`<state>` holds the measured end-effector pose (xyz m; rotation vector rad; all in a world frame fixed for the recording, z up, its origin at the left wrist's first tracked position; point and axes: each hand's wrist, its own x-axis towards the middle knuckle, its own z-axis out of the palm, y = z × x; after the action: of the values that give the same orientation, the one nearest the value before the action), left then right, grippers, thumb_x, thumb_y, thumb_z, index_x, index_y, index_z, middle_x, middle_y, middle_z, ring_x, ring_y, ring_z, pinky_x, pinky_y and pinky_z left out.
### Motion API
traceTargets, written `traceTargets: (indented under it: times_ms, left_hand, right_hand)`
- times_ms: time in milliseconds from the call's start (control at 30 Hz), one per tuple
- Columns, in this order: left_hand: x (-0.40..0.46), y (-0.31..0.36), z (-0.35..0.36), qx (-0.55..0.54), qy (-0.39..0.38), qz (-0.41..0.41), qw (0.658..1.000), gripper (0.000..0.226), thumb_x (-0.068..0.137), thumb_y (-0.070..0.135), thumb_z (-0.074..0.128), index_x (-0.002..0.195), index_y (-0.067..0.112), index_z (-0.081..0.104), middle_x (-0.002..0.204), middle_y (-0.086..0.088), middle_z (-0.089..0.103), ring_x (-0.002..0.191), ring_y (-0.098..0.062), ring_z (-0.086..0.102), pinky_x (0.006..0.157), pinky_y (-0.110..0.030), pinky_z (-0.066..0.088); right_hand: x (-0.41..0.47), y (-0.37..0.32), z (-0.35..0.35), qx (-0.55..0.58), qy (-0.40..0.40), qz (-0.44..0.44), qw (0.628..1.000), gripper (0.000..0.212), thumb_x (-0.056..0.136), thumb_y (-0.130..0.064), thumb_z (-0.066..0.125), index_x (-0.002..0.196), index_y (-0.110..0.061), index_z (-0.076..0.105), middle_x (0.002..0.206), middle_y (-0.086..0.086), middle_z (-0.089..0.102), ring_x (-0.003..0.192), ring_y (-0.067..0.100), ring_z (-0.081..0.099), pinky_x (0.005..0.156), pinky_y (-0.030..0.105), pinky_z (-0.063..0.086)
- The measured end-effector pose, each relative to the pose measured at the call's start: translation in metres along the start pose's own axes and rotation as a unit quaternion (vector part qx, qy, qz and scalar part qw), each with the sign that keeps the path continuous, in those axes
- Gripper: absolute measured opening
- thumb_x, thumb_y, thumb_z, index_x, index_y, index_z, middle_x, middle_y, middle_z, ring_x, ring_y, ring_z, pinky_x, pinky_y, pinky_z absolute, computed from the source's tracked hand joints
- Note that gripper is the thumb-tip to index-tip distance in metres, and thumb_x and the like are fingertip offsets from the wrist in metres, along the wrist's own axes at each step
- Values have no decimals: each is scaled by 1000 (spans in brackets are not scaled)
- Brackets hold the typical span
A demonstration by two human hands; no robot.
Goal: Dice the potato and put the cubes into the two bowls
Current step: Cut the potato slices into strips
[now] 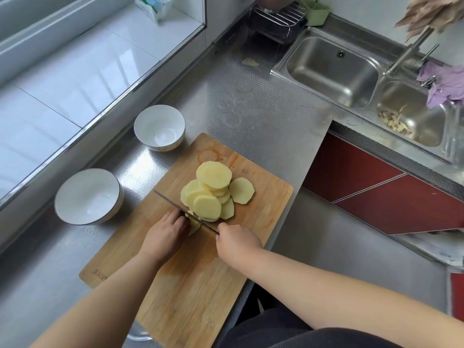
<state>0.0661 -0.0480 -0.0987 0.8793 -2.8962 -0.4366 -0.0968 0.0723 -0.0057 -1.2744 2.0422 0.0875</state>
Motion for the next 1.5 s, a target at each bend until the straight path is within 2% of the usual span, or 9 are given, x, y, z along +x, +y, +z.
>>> traceTargets:
  times_ms: [233,367,600,700,933,1133,1233,1367,1500]
  left_hand:
    - [-2,-3,4,-1,-11,-15,1000,30,75,10,79,102,4,68,105,-12,65,86,-31,64,62,-36,59]
    - [-3,2,1,-1,-2,-24,1000,18,81,17,73,95,8,66,96,-8,63,80,-26,62,53,-35,55]
    - [-5,7,-1,23,5,-21,1000,25,73,10,81,94,4,67,98,-13,66,77,-30,65,52,-35,56]
    - [-5,8,0,32,16,-17,999,27,72,9,83,94,2,69,101,-15,67,78,-31,67,52,-34,57]
    - [-10,12,2,16,31,-32,999,33,67,5,85,97,3,71,102,-15,68,82,-32,67,56,-33,58]
    - [-10,10,4,10,30,-38,999,33,67,4,85,96,4,71,96,-12,66,78,-30,65,51,-32,55]
    - [-11,12,1,2,23,-43,999,32,67,6,85,96,6,70,97,-10,66,79,-29,64,50,-32,54]
    - [-9,16,-6,-5,20,-37,999,34,66,8,86,94,8,67,95,-9,63,75,-25,62,49,-25,47]
    - [-11,12,-5,-6,18,-34,999,34,68,9,85,95,9,65,95,-9,62,74,-24,60,50,-26,46]
  right_hand:
    - [11,4,9,5,-29,45,999,20,101,-19,42,114,-10,55,109,11,63,96,29,60,65,32,41]
    - [17,16,-1,90,-52,56,993,31,101,-32,43,120,-12,58,113,9,63,99,29,61,79,36,50]
    - [3,10,-3,45,-9,10,999,29,102,-31,39,115,-13,58,104,9,64,88,28,60,66,32,46]
    - [1,5,-5,23,2,-3,1000,28,102,-29,39,114,-12,58,103,10,64,89,29,59,63,33,41]
    - [4,2,-1,9,-15,10,1000,27,102,-27,40,116,-11,57,107,10,63,96,31,61,66,33,43]
    - [11,-1,10,-9,-36,42,998,20,100,-20,44,113,-12,56,109,10,63,98,29,61,65,33,42]
    - [13,3,9,20,-42,46,998,25,102,-26,42,117,-11,56,111,10,62,98,29,61,68,33,45]
    - [17,12,-3,98,-57,56,992,34,101,-33,44,124,-12,57,117,9,61,102,29,60,79,35,50]
    - [10,13,-5,89,-32,28,995,32,101,-33,42,119,-13,60,112,8,64,97,28,61,76,35,50]
